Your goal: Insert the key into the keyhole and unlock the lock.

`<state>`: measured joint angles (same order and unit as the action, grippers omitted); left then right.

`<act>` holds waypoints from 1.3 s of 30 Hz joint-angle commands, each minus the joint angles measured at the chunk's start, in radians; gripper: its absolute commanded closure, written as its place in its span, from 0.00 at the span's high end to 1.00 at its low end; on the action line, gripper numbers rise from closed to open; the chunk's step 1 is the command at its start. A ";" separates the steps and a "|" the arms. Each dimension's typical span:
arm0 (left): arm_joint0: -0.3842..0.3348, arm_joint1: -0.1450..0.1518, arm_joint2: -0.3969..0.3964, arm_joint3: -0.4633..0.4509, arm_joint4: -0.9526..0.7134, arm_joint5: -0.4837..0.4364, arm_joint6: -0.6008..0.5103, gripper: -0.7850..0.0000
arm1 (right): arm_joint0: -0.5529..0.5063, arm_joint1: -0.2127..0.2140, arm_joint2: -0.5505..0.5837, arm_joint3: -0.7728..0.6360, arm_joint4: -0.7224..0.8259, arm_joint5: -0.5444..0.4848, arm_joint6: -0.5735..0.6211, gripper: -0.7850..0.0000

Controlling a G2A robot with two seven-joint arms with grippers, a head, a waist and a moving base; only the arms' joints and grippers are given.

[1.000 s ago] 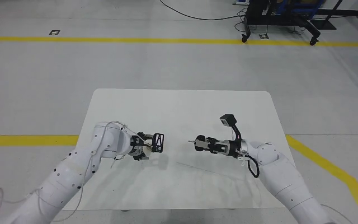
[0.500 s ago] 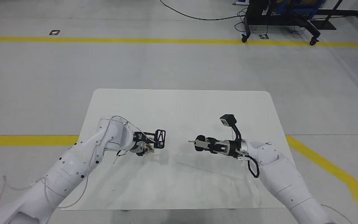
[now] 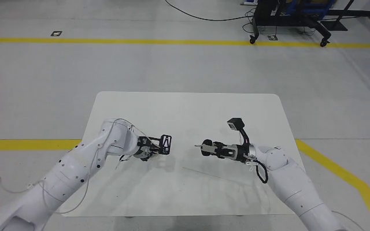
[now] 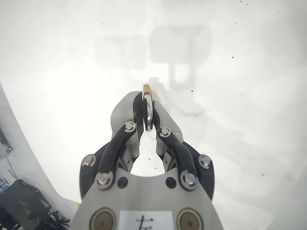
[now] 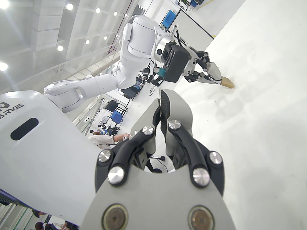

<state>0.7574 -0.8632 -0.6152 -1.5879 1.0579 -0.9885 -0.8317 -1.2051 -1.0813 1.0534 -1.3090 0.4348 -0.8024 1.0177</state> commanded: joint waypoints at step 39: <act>-0.234 0.066 0.318 -0.041 -0.182 0.077 -0.077 0.00 | 0.000 0.000 0.000 0.000 0.000 0.000 0.000 0.00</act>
<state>0.5258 -0.7981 -0.3002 -1.6270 0.8773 -0.9160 -0.9043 -1.2051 -1.0813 1.0534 -1.3090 0.4348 -0.8024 1.0177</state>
